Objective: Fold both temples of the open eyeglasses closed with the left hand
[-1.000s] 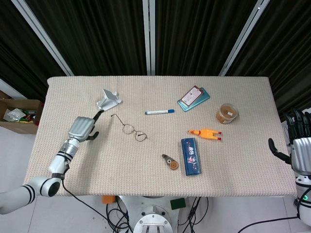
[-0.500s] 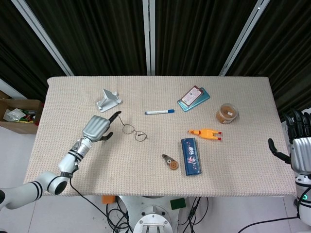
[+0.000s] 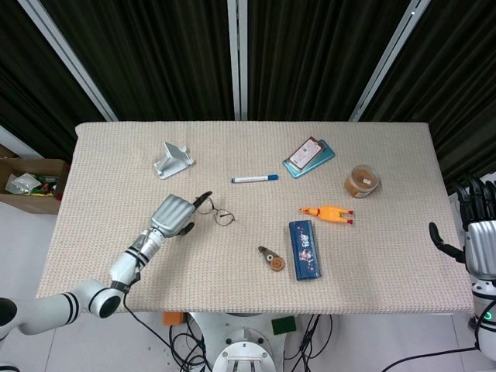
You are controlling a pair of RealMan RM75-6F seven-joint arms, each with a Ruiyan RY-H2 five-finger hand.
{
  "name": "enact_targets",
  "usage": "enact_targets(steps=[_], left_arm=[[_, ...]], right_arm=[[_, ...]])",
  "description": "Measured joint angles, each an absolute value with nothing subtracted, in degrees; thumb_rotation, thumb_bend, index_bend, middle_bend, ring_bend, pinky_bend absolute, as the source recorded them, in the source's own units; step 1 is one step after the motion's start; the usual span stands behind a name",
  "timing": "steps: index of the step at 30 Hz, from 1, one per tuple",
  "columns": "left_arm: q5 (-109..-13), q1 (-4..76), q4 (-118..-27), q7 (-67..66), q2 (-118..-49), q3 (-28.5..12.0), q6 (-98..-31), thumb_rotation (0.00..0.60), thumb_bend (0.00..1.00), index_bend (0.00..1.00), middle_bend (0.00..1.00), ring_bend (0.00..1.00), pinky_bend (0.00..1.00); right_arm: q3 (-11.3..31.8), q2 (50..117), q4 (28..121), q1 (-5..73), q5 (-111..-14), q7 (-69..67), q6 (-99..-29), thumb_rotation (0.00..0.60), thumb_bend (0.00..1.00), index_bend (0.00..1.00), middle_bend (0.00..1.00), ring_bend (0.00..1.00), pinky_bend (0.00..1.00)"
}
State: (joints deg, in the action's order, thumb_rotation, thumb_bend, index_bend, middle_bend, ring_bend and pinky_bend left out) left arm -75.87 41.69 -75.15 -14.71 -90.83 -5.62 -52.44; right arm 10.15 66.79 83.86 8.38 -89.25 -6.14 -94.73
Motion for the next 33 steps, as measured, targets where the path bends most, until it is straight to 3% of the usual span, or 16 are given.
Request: enact_targets(steps=[12, 20, 26, 33], left_arm=[[-74.4, 41.6, -76.1, -18.5, -92.0, -4.9, -52.7, 0.600, 0.34, 0.04, 0.91, 0.83, 0.80], [-73.5, 38.8, -81.1, -20.6, -87.2, -5.1, -57.4, 0.600, 0.34, 0.04, 0.91, 0.83, 0.80], [-74.4, 34.2, -86.6, -17.9, -82.5, -4.8, -65.1, 0.600, 0.34, 0.04, 0.90, 0.83, 0.80], [-85.0, 30.9, -91.5, -10.1, -80.2, -3.6, -73.6, 0.600, 0.33, 0.04, 0.92, 0.85, 0.82]], right_arm=[[10.1, 66.9, 83.4, 8.4, -89.4, -6.6, -94.8, 0.538, 0.38, 0.00, 0.00, 0.00, 0.00], [10.3, 66.7, 83.6, 8.3, -89.3, -6.8, -95.0, 0.539, 0.38, 0.00, 0.00, 0.00, 0.00], [10.3, 66.8, 83.1, 8.6, -89.3, -7.2, -94.6, 0.540, 0.38, 0.00, 0.00, 0.00, 0.00], [10.0, 67.3, 83.3, 8.8, -89.9, -7.2, -94.6, 0.539, 0.38, 0.00, 0.00, 0.00, 0.00]])
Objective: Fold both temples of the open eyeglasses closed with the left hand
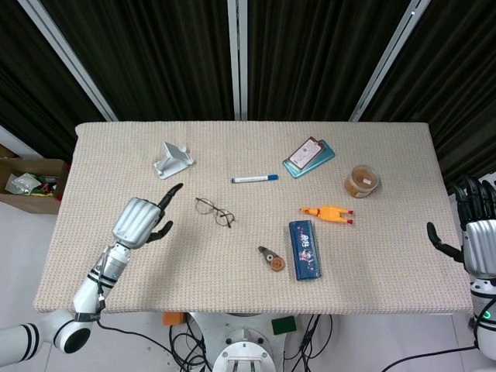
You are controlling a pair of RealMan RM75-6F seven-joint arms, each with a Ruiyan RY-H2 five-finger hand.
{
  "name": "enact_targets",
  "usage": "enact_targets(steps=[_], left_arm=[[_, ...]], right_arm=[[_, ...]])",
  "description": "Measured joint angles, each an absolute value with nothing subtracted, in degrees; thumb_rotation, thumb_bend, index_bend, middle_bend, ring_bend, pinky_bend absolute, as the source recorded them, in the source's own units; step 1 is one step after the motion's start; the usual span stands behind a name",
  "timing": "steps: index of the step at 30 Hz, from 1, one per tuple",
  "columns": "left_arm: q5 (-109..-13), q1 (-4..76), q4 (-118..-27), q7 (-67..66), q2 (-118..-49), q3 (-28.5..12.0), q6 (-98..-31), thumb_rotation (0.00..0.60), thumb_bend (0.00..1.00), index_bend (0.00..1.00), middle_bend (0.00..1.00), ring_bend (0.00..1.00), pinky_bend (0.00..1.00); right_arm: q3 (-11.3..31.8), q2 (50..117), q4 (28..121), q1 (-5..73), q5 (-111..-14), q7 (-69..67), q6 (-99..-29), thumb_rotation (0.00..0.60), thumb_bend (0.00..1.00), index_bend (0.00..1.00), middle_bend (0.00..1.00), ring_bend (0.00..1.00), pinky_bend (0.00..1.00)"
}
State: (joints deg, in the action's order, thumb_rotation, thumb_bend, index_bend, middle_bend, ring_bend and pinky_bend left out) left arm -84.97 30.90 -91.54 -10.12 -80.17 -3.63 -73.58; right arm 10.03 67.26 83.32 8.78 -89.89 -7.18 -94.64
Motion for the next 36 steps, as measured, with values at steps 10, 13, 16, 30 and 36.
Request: enact_targets(steps=[10, 13, 16, 30, 36], left_arm=[[-92.0, 34.0, -93.7, -9.9, -84.4, -1.7, -68.4, 0.600, 0.33, 0.04, 0.93, 0.86, 0.82], [-93.0, 35.9, -93.1, -9.5, -86.0, -1.2, -65.4, 0.600, 0.33, 0.04, 0.93, 0.86, 0.82], [-93.5, 37.5, -92.0, -9.0, -87.4, -0.7, -62.1, 0.600, 0.33, 0.04, 0.93, 0.86, 0.83], [-87.7, 38.4, -79.4, -12.1, -97.3, -3.8, -61.1, 0.600, 0.33, 0.03, 0.95, 0.87, 0.85], [-86.4, 38.2, -77.5, -12.6, -98.5, -4.4, -61.5, 0.600, 0.33, 0.03, 0.95, 0.88, 0.85]], right_arm=[[10.6, 65.7, 84.2, 8.0, -88.8, -7.6, -95.5, 0.539, 0.38, 0.00, 0.00, 0.00, 0.00], [10.8, 65.5, 83.9, 7.8, -88.2, -8.0, -95.3, 0.537, 0.39, 0.00, 0.00, 0.00, 0.00], [10.8, 65.6, 83.5, 7.8, -87.8, -8.4, -94.9, 0.541, 0.39, 0.00, 0.00, 0.00, 0.00], [10.9, 66.5, 82.0, 7.9, -86.3, -8.8, -93.3, 0.539, 0.39, 0.00, 0.00, 0.00, 0.00], [10.8, 66.8, 81.9, 8.1, -86.5, -8.6, -93.2, 0.539, 0.39, 0.00, 0.00, 0.00, 0.00]])
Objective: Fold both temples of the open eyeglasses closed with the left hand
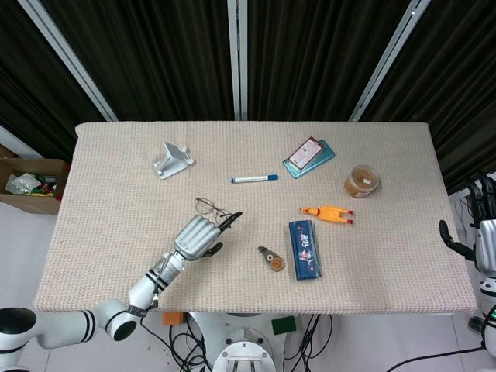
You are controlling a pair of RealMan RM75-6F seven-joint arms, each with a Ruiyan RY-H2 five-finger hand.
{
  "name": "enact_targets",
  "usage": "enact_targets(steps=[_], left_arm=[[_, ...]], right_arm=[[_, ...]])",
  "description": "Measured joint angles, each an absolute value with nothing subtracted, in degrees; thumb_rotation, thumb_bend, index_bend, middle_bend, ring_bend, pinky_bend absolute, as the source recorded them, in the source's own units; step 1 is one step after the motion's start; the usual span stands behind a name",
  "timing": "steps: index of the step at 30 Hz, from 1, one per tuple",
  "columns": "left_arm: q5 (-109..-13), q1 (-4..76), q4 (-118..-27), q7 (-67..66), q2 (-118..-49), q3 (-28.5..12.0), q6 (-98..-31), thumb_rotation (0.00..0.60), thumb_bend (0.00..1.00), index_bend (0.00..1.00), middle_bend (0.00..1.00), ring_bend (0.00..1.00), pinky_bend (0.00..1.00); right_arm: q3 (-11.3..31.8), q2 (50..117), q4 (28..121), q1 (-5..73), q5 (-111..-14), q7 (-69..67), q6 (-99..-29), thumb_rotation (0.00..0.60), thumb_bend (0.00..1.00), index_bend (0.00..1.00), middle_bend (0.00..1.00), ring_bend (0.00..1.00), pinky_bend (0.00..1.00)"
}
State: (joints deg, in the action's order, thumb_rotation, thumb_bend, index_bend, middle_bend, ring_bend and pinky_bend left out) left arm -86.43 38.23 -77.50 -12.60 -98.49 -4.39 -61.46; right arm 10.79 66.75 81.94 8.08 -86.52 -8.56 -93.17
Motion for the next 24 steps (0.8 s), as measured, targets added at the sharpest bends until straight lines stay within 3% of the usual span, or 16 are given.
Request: enact_targets(steps=[24], left_arm=[[-79.1, 37.8, -70.2, -9.8, -98.9, -4.7, -55.6, 0.600, 0.34, 0.03, 0.96, 0.89, 0.86]], right_arm=[[10.6, 66.7, 82.2, 8.2, -86.6, -8.0, -92.6, 0.546, 0.39, 0.00, 0.00, 0.00, 0.00]])
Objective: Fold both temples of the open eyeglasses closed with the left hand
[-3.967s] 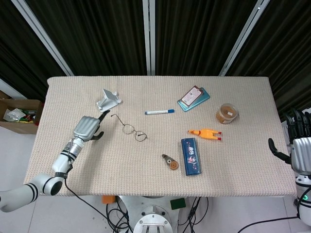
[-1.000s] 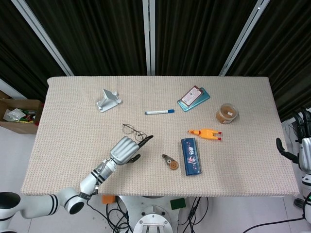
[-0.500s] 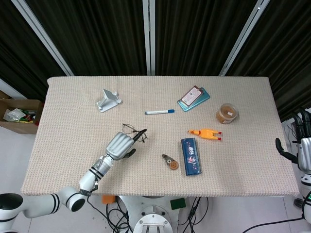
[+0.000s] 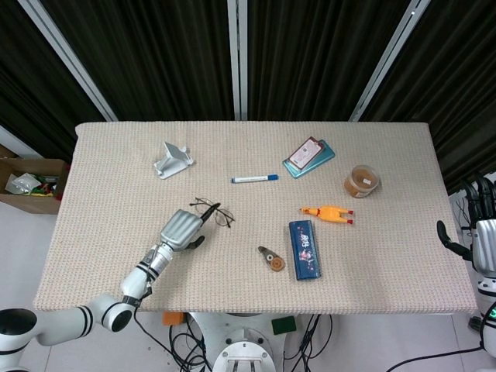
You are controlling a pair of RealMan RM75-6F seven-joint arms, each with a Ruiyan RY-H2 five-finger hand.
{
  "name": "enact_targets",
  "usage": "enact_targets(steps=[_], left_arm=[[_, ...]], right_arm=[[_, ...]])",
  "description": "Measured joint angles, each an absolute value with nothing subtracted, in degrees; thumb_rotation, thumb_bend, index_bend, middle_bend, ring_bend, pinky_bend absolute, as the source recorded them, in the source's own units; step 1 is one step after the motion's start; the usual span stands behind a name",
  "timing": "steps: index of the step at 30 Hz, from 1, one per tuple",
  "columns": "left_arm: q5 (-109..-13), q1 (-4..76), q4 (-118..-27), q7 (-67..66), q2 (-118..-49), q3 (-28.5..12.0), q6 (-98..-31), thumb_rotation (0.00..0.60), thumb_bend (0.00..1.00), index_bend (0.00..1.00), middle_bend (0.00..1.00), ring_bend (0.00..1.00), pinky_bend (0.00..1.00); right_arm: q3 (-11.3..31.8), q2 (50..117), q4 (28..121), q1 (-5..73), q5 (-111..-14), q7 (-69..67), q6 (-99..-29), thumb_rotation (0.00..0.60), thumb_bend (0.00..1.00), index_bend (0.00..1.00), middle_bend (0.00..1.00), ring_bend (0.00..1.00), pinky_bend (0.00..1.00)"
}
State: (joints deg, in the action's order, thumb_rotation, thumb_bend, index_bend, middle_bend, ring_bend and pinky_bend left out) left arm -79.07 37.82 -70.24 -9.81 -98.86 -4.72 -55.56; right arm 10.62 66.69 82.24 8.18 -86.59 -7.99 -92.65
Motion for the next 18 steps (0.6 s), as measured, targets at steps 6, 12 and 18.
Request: enact_targets(steps=[6, 12, 18], left_arm=[[-77.8, 37.9, -69.2, -9.1, -99.0, -4.8, -54.2, 0.600, 0.34, 0.03, 0.96, 0.89, 0.86], [-77.0, 38.0, -68.1, -8.5, -99.2, -4.7, -53.0, 0.600, 0.34, 0.03, 0.96, 0.89, 0.86], [-76.1, 38.2, -65.9, -7.8, -100.2, -4.6, -51.6, 0.600, 0.34, 0.03, 0.96, 0.89, 0.86]], right_arm=[[10.4, 66.5, 82.5, 8.1, -86.8, -8.3, -92.7, 0.546, 0.39, 0.00, 0.00, 0.00, 0.00], [10.3, 66.5, 82.6, 8.0, -86.9, -8.3, -92.8, 0.546, 0.39, 0.00, 0.00, 0.00, 0.00], [10.3, 66.5, 82.7, 7.9, -87.0, -8.3, -92.7, 0.546, 0.39, 0.00, 0.00, 0.00, 0.00]])
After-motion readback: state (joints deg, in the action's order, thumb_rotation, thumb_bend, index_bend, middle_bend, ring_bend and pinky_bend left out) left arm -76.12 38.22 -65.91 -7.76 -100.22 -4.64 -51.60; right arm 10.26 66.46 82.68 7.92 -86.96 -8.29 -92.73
